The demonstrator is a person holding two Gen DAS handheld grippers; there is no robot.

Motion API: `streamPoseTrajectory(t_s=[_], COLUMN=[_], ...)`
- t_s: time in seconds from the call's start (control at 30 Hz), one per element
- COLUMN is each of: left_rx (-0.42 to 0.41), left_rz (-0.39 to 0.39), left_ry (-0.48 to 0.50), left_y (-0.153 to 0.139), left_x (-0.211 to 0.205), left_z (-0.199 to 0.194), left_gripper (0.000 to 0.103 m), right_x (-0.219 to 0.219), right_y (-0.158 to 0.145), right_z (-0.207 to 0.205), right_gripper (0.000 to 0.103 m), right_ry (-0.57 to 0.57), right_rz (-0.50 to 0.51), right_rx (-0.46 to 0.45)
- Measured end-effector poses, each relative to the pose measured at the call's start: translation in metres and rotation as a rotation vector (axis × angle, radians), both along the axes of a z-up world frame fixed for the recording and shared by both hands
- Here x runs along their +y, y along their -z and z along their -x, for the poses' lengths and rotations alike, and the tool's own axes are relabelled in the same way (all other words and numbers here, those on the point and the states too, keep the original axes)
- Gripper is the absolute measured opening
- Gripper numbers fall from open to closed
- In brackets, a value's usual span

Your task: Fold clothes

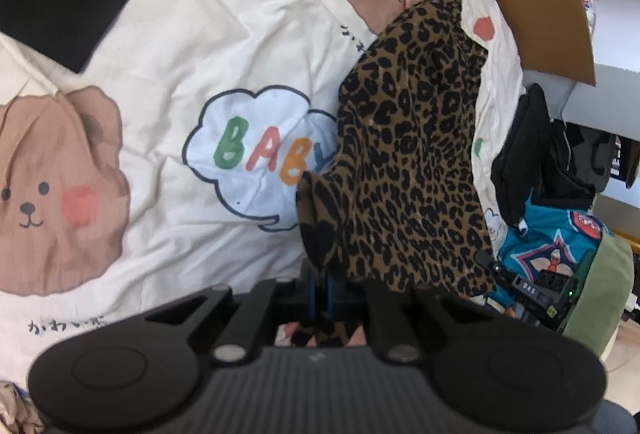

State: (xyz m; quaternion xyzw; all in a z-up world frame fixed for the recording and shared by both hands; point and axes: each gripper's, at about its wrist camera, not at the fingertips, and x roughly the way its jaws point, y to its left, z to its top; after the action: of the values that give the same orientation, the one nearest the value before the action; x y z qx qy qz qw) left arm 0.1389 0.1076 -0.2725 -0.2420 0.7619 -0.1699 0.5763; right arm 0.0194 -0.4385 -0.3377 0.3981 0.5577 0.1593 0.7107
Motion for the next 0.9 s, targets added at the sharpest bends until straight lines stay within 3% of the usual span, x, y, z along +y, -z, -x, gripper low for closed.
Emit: streamPoseTrajectory(t_s=[0.3, 0.9], left_rx=[-0.001, -0.102], left_rz=[0.008, 0.001], left_ry=[0.021, 0.013], left_y=[0.019, 0.020], left_x=[-0.003, -0.009], left_z=[-0.007, -0.050], left_gripper=[0.005, 0.005], right_x=[-0.002, -0.006], right_y=[0.024, 0.013], right_z=[0.002, -0.033], right_gripper=[0.002, 0.003], right_ry=[-0.006, 0.035], right_rz=[0.018, 0.047], right_rx=[0.047, -0.018])
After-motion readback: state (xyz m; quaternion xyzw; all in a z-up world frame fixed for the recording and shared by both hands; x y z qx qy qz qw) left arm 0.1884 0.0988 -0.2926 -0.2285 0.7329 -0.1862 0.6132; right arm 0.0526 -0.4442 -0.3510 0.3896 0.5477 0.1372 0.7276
